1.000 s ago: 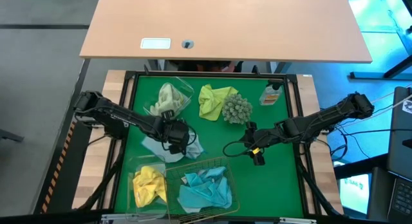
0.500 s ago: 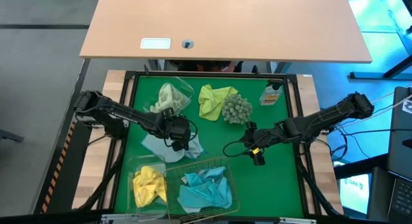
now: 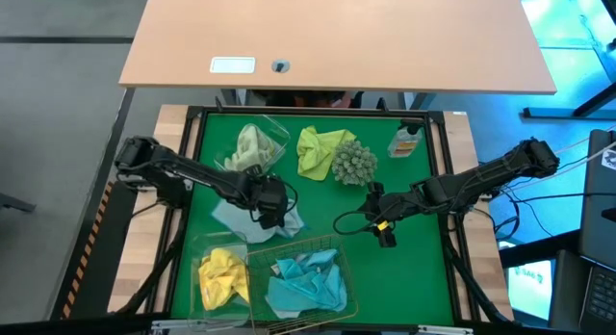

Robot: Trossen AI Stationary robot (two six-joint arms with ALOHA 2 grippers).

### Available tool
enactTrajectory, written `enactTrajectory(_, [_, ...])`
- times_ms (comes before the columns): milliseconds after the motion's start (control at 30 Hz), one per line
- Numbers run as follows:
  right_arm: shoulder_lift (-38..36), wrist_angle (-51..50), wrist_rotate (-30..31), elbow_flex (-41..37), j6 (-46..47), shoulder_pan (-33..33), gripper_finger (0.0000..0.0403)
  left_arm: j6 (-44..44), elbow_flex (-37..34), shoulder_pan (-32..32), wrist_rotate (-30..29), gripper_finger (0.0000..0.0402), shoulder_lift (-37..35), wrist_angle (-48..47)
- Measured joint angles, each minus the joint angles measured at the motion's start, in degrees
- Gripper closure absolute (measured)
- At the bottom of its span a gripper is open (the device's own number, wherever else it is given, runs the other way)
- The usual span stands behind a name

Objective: Sort microfiber towel by color & place in baskets
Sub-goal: Put the light blue microfiber towel into the wire basket

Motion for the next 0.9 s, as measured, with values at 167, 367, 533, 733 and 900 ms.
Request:
enactTrajectory(167, [0.0,0.0,0.0,0.0,0.0,0.0,0.0150,0.1,0.0,-0.1,0.3,0.0224,3.0,-0.1])
enactTrajectory(367, [0.0,0.0,0.0,0.0,0.0,0.0,0.0150,1.0,0.0,0.2,-1.1,0.0224,5.9,-0.3])
enactTrajectory(533, [0.0,0.0,0.0,0.0,0.0,0.0,0.0150,0.2,0.0,1.8,0.3,0.0224,8.4,-0.3])
enactTrajectory(733, [0.0,0.0,0.0,0.0,0.0,0.0,0.0150,0.2,0.0,3.4,2.0,0.0245,11.3,0.0])
enactTrajectory(900, [0.0,0.0,0.0,0.0,0.0,0.0,0.0150,0.5,0.0,4.5,4.6,0.0301,11.4,0.1])
